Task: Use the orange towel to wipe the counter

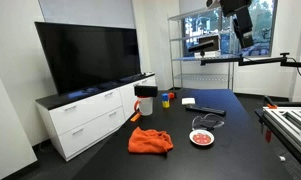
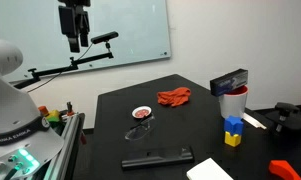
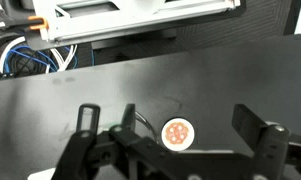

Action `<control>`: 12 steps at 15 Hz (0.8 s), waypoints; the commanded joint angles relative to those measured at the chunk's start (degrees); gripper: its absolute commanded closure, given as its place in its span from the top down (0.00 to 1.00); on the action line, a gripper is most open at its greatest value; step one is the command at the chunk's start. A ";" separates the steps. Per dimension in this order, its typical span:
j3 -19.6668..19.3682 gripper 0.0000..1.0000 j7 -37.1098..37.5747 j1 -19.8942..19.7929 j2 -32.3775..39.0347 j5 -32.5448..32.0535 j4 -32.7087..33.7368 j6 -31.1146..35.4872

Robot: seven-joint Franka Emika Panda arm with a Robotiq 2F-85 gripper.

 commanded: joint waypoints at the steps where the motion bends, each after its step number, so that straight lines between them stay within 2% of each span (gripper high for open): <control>1: 0.29 1.00 -0.22 -0.37 -0.21 0.16 1.35 0.10; 7: 0.32 1.00 0.57 -0.59 2.24 0.64 0.54 1.51; 9: 0.25 1.00 1.93 -0.85 6.39 1.68 0.72 10.33; 12: 0.45 1.00 3.71 0.05 17.33 4.28 2.08 26.88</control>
